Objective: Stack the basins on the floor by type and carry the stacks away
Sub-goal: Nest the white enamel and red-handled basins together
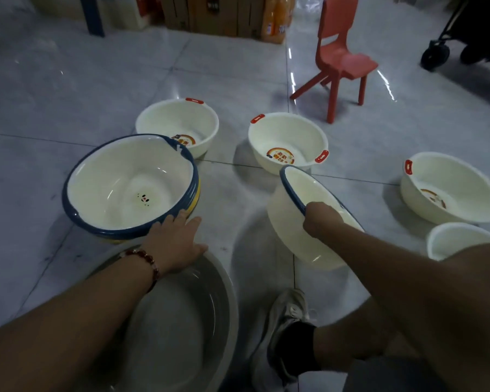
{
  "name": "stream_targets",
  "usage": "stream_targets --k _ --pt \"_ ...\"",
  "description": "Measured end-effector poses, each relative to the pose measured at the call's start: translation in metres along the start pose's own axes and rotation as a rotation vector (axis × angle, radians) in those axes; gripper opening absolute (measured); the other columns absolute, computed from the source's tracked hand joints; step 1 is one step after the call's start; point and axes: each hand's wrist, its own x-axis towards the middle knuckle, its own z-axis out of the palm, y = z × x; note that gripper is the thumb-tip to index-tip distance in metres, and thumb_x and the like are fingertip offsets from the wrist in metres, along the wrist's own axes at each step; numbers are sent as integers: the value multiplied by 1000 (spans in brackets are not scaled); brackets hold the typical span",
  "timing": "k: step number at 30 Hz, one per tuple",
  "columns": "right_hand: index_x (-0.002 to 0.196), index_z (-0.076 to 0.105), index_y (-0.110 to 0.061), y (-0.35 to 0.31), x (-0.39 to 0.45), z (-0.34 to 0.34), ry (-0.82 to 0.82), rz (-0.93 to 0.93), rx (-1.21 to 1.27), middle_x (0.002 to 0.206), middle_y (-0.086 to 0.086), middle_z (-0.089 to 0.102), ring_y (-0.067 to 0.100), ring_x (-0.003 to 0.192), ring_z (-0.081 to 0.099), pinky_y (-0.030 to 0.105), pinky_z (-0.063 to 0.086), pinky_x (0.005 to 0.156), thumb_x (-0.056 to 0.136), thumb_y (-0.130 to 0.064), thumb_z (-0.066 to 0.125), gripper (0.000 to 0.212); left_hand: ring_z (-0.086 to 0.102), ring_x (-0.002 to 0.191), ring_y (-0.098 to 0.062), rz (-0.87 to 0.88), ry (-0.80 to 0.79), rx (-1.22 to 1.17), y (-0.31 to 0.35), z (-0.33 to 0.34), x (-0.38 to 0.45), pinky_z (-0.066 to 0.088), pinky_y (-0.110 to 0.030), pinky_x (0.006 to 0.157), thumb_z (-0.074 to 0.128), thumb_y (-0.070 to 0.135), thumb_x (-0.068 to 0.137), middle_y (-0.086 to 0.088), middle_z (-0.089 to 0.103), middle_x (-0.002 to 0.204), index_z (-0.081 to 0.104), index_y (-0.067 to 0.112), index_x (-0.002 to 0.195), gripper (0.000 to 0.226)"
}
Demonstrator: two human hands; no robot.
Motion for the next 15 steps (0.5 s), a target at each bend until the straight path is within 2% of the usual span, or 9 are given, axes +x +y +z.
stream_targets --k 3,5,7,12,15 --pt "114 64 -12 -8 -5 -24 80 -42 -8 90 2 62 19 81 62 30 55 74 94 -16 60 21 26 146 -35 -30 14 -7 -21 1 -16 31 -50 116 43 60 96 -13 14 164 16 26 156 74" --pt "111 65 -15 -19 -12 -36 78 -110 -15 83 -1 58 15 76 60 27 53 70 94 -16 61 18 26 146 -34 -53 -1 -14 -30 1 -27 31 -49 115 42 60 96 -13 13 164 15 25 156 75" --pt "111 65 -17 -36 -24 -44 81 -206 -55 85 -2 59 15 78 60 27 54 72 95 -17 59 17 25 147 -32 -72 -10 -63 -36 1 -37 31 -48 115 42 60 97 -12 13 164 15 25 157 75" --pt "114 61 -23 -84 -64 -63 182 -514 -199 95 -2 64 16 82 61 33 58 76 97 -14 50 22 29 146 -27 -114 51 -416 -50 -2 -62 31 -42 116 49 54 97 -8 23 162 19 20 157 75" --pt "117 59 -25 -104 -81 -84 250 -606 -283 105 1 67 22 91 66 34 52 71 97 -12 44 28 34 144 -23 -149 68 -589 -61 -2 -74 33 -39 114 51 53 97 -4 29 160 24 21 156 72"
